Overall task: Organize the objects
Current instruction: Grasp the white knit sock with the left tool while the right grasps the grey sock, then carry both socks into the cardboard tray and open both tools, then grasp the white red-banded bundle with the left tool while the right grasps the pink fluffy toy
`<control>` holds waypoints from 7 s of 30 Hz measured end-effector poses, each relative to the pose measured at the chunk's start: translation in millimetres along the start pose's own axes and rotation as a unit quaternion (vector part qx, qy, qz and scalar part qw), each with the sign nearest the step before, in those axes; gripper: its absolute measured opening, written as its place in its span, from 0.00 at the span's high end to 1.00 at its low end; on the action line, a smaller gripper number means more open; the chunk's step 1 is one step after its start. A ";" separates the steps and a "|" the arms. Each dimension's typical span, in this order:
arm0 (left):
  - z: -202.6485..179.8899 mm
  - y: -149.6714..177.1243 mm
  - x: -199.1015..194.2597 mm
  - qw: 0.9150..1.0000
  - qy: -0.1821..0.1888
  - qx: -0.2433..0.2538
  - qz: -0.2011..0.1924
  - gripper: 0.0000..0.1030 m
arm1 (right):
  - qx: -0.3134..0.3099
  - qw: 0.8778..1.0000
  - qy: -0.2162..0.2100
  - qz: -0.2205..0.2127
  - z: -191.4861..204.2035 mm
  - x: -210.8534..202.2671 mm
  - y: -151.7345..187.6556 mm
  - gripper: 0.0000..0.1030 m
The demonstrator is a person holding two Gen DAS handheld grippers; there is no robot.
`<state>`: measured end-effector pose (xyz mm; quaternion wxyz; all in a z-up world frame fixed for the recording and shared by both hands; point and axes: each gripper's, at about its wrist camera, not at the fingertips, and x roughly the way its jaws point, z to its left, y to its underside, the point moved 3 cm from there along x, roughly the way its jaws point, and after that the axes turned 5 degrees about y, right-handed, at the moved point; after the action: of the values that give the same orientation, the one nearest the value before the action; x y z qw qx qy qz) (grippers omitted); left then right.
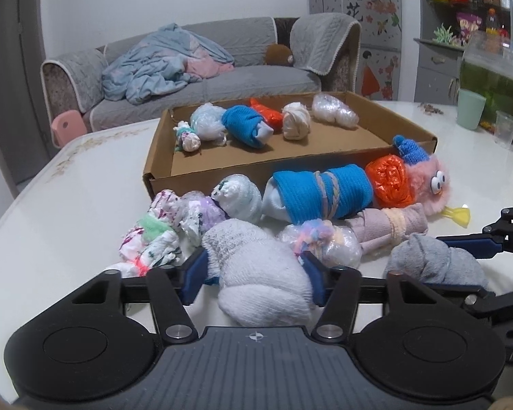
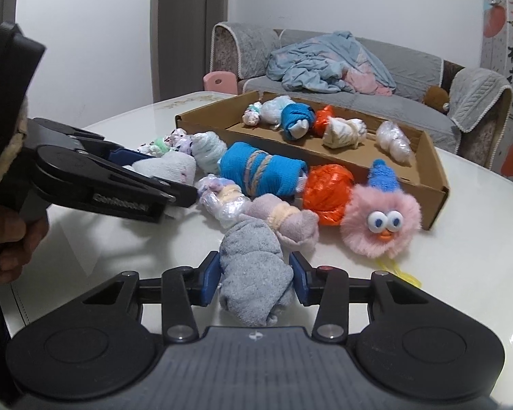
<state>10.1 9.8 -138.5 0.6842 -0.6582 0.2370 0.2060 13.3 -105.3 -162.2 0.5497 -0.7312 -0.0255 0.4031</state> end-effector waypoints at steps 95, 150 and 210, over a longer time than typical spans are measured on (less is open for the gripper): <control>83.9 -109.3 118.4 0.988 0.102 0.089 0.080 0.43 | 0.038 0.989 -0.062 0.127 -24.3 171.5 -162.8 0.60; 83.9 -146.6 62.2 0.998 -0.005 -0.019 0.052 0.04 | 0.079 0.989 0.029 0.119 -89.2 106.1 -165.6 0.12; 71.7 15.1 -21.6 0.999 0.008 -0.038 0.001 0.07 | 0.127 0.989 0.078 -0.001 -82.9 8.3 -3.3 0.17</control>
<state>-12.4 82.8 -136.3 0.6563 -0.6852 0.2350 0.2108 71.4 -165.0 -158.3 0.6388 -0.6847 0.0681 0.3441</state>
